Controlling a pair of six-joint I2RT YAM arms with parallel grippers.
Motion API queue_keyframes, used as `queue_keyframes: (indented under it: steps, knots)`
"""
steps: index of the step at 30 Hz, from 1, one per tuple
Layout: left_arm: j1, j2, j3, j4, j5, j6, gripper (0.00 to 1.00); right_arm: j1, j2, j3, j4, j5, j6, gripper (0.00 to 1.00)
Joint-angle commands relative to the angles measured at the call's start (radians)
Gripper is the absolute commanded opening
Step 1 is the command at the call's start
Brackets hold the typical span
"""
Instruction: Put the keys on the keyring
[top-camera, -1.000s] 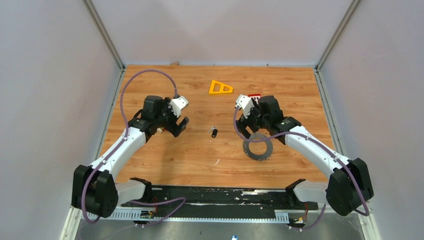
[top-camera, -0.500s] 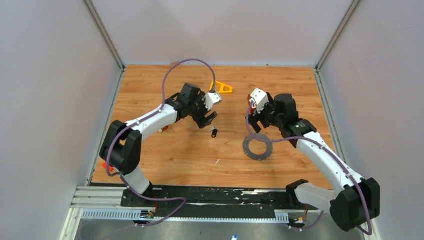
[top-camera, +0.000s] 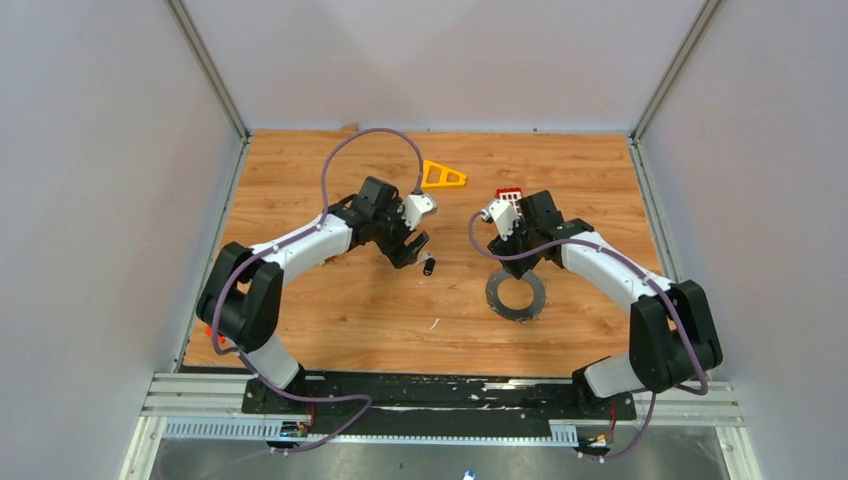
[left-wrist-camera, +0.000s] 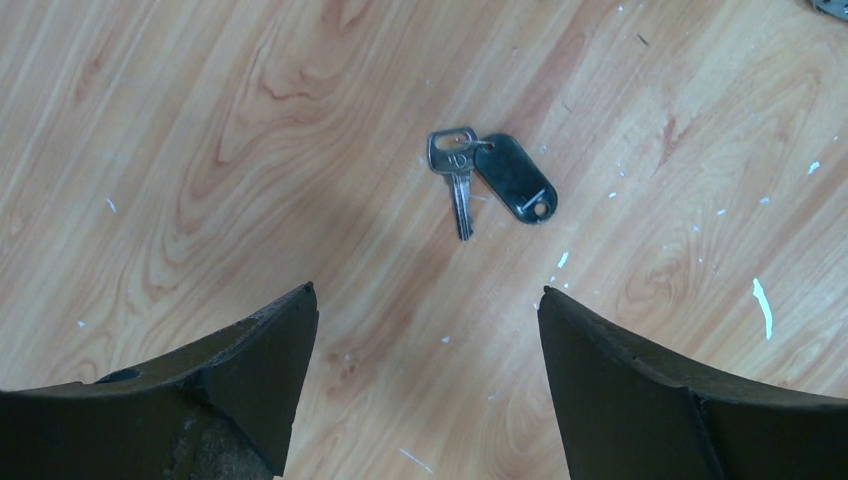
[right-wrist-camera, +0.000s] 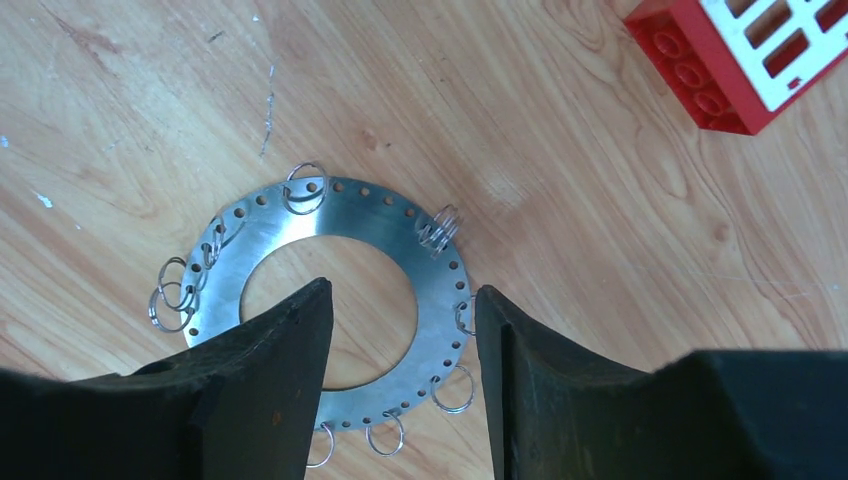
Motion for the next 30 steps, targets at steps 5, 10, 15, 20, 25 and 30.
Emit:
queue_keyframes:
  steps: [5,10,15,20,25,30]
  knots:
    - [0.001,-0.143,-0.071,0.013,-0.032,0.014,0.87,-0.003,0.076,0.109,-0.056,-0.184,0.015,0.52]
    - [0.001,-0.226,-0.127,0.028,-0.054,0.029,0.88,-0.003,0.175,0.159,-0.082,-0.254,0.053,0.47]
    - [0.002,-0.297,-0.172,0.042,-0.059,0.038,0.88,-0.003,0.271,0.202,-0.096,-0.273,0.096,0.42]
    - [0.001,-0.348,-0.205,0.057,-0.055,0.041,0.88,-0.003,0.326,0.219,-0.112,-0.279,0.112,0.38]
    - [0.001,-0.364,-0.219,0.067,-0.053,0.042,0.89,-0.003,0.338,0.217,-0.124,-0.303,0.113,0.34]
    - [0.001,-0.360,-0.221,0.070,-0.056,0.044,0.89,-0.003,0.350,0.216,-0.126,-0.300,0.112,0.30]
